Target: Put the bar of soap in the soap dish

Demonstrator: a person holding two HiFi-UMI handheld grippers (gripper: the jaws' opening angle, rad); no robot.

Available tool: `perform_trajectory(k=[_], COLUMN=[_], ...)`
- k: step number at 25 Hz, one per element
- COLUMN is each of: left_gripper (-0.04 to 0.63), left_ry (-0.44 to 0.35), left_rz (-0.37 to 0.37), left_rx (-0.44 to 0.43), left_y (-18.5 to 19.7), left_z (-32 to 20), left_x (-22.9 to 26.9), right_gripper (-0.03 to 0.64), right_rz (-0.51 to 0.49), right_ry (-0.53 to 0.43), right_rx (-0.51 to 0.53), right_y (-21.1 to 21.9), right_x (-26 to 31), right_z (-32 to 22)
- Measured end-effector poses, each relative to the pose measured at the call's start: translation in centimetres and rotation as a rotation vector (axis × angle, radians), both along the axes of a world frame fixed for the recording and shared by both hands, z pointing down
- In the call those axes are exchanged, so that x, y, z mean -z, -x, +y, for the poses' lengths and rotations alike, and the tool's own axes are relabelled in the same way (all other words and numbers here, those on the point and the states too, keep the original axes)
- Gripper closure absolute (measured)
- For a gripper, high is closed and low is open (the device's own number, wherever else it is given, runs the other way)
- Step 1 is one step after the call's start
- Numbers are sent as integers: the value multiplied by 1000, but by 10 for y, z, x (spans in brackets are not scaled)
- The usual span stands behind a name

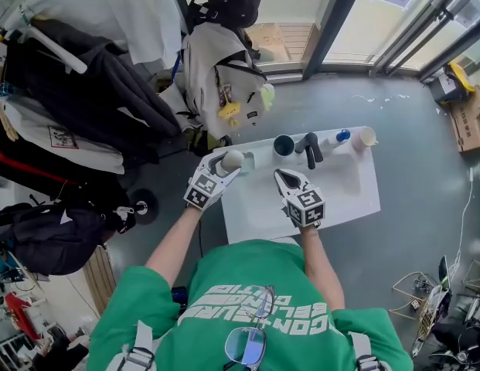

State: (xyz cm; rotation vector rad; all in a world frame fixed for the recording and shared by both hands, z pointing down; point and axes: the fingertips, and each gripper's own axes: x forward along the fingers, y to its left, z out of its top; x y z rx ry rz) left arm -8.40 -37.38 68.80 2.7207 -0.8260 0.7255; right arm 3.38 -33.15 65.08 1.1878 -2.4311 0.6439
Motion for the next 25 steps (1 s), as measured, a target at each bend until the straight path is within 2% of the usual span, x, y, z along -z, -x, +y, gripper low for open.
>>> perform_trajectory(k=[12, 25], left_gripper=[337, 337], left_ry=[137, 187], left_rz=[-212, -354], left_rx=[-117, -180], left_y=[-10, -18], left_z=[2, -6], left_x=[-84, -137], right_gripper=[603, 603], right_rz=[9, -7], right_ry=[109, 163], right_rx=[58, 27], right_y=[17, 11], right_x=[-53, -68], right_z=[9, 14])
